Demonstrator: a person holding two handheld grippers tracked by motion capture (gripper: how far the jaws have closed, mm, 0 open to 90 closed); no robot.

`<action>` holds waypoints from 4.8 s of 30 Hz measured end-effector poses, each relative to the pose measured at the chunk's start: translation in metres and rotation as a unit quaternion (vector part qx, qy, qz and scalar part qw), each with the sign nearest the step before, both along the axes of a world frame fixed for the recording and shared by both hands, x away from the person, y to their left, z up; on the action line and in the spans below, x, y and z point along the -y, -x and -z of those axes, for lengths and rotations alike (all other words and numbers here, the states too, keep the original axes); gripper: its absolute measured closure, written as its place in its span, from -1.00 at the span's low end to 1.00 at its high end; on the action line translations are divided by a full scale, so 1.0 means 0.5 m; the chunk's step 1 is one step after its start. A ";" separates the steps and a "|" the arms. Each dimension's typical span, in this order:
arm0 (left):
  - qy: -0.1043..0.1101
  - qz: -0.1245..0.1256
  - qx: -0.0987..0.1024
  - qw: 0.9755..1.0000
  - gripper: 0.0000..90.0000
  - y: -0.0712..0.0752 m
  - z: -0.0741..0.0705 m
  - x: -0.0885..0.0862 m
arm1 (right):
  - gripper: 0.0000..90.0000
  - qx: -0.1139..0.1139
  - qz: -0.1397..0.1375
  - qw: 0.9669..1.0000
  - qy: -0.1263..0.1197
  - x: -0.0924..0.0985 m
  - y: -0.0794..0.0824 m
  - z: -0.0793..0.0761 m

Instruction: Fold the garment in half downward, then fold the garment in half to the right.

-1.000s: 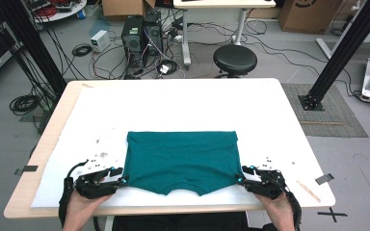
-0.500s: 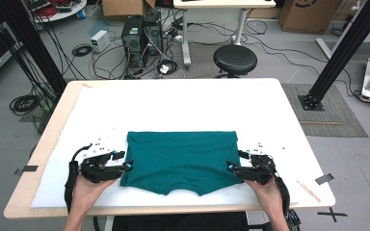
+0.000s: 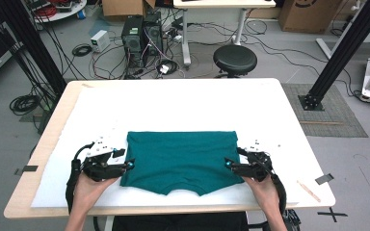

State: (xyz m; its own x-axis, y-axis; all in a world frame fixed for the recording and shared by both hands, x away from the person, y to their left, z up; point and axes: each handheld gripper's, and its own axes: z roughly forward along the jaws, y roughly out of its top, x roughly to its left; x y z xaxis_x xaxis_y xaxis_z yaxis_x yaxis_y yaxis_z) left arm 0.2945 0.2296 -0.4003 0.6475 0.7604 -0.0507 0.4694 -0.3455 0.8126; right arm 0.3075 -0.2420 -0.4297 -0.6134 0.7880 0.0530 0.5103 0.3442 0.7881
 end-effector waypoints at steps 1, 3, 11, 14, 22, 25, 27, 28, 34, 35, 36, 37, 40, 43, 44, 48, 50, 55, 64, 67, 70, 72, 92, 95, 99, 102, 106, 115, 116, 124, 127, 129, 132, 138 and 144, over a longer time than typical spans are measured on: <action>-0.002 -0.001 -0.003 1.000 -0.05 -0.013 -0.001 -0.001 | -0.22 -0.001 0.006 1.000 0.002 0.002 -0.008 -0.001; 0.002 -0.009 -0.009 1.000 -0.06 -0.044 -0.001 -0.005 | -0.21 0.002 0.022 1.000 0.002 0.008 -0.027 -0.003; 0.007 -0.055 -0.052 0.997 -0.05 -0.173 0.023 -0.021 | -0.11 -0.023 0.055 0.998 -0.025 0.028 -0.137 -0.011; 0.018 -0.068 -0.073 0.995 -0.03 -0.205 0.046 -0.026 | -0.12 -0.034 0.063 0.997 -0.025 0.030 -0.171 0.000; -0.007 -0.055 -0.084 0.995 0.30 -0.232 0.083 -0.010 | 0.18 -0.078 0.048 0.996 -0.016 0.020 -0.211 0.037; -0.018 -0.039 -0.075 0.996 0.75 -0.231 0.084 0.003 | 0.64 -0.075 0.035 0.997 -0.006 0.011 -0.212 0.037; -0.024 -0.044 -0.069 0.996 0.83 -0.233 0.082 0.012 | 0.81 -0.060 0.025 0.998 0.014 0.002 -0.213 0.036; -0.026 -0.047 -0.069 0.996 0.85 -0.235 0.082 0.013 | 0.84 -0.054 0.026 0.998 0.022 -0.002 -0.215 0.034; -0.020 -0.076 -0.059 0.995 0.86 -0.263 0.087 0.027 | 0.87 -0.038 0.050 0.997 0.037 -0.003 -0.236 0.030; -0.012 -0.078 -0.059 0.995 0.87 -0.267 0.089 0.024 | 0.87 -0.037 0.056 0.997 0.037 -0.001 -0.241 0.031; -0.001 -0.084 -0.059 0.995 0.86 -0.270 0.092 0.021 | 0.87 -0.038 0.062 0.997 0.034 0.000 -0.245 0.032; 0.005 -0.087 -0.057 0.995 0.86 -0.272 0.094 0.019 | 0.87 -0.036 0.067 0.997 0.034 0.002 -0.250 0.033; 0.004 -0.089 -0.055 0.995 0.85 -0.273 0.095 0.019 | 0.84 -0.037 0.075 0.996 0.032 -0.001 -0.261 0.036; -0.008 -0.093 -0.050 0.994 0.56 -0.269 0.092 0.019 | 0.37 -0.033 0.082 0.995 0.045 -0.006 -0.257 0.037; -0.007 -0.094 -0.052 0.994 0.37 -0.266 0.090 0.018 | 0.19 -0.035 0.086 0.995 0.046 -0.004 -0.256 0.035; 0.006 -0.082 -0.044 0.996 -0.01 -0.238 0.071 0.012 | -0.25 -0.054 0.082 0.995 0.009 0.008 -0.238 0.019; 0.013 -0.073 -0.033 0.997 -0.09 -0.215 0.057 0.009 | -0.36 -0.037 0.079 0.996 0.019 0.004 -0.219 0.007; 0.009 -0.059 -0.019 0.998 -0.26 -0.163 0.036 0.004 | -0.43 0.005 0.058 0.998 0.033 -0.004 -0.163 -0.014; 0.015 -0.051 0.011 0.999 -0.33 -0.085 0.014 -0.009 | -0.44 0.041 0.050 0.998 0.019 0.002 -0.096 -0.018; 0.017 -0.049 0.011 0.999 -0.33 -0.068 0.013 -0.017 | -0.44 0.041 0.050 0.998 0.016 0.005 -0.090 -0.013; 0.019 -0.049 0.012 0.999 -0.34 -0.055 0.012 -0.023 | -0.44 0.039 0.051 0.998 0.012 0.009 -0.087 -0.009; 0.015 -0.051 0.014 0.999 -0.34 -0.045 0.012 -0.026 | -0.44 0.038 0.052 0.998 0.011 0.009 -0.085 -0.008; 0.008 -0.042 0.019 0.999 -0.34 0.029 0.033 -0.001 | -0.43 0.050 0.059 0.997 0.001 0.023 -0.066 -0.010; 0.007 -0.042 0.009 0.999 -0.34 0.027 0.044 0.005 | -0.43 0.052 0.059 0.997 0.001 0.024 -0.065 -0.010; -0.004 -0.042 0.006 0.999 -0.34 0.029 0.052 0.015 | -0.43 0.051 0.060 0.997 0.004 0.023 -0.066 -0.007; -0.010 -0.050 0.002 0.999 -0.34 0.033 0.057 0.020 | -0.43 0.048 0.059 0.997 0.004 0.022 -0.067 -0.006; -0.020 -0.061 -0.003 0.998 -0.34 0.043 0.065 0.026 | -0.43 0.049 0.059 0.997 0.006 0.021 -0.067 -0.005; -0.030 -0.101 -0.013 0.994 -0.32 0.060 0.089 0.045 | -0.43 0.049 0.058 0.997 0.011 0.015 -0.066 -0.004; -0.028 -0.104 -0.015 0.994 -0.31 0.060 0.091 0.046 | -0.43 0.050 0.057 0.997 0.011 0.016 -0.067 -0.004; -0.019 -0.112 -0.039 0.993 -0.28 0.058 0.100 0.042 | -0.43 0.048 0.058 0.997 0.012 0.015 -0.066 -0.003; -0.020 -0.113 -0.040 0.993 -0.27 0.060 0.100 0.043 | -0.43 0.049 0.059 0.997 0.012 0.015 -0.066 -0.003; -0.022 -0.115 -0.039 0.992 -0.27 0.061 0.100 0.044 | -0.43 0.049 0.059 0.997 0.012 0.015 -0.066 -0.003; -0.022 -0.116 -0.036 0.992 -0.24 0.064 0.100 0.046 | -0.43 0.051 0.058 0.997 0.013 0.014 -0.065 -0.004; -0.020 -0.113 -0.037 0.993 -0.17 0.064 0.100 0.045 | -0.42 0.050 0.055 0.997 0.014 0.008 -0.065 -0.004; -0.018 -0.095 -0.029 0.995 0.14 0.074 0.100 0.052 | -0.42 0.054 0.057 0.997 0.012 0.012 -0.063 -0.009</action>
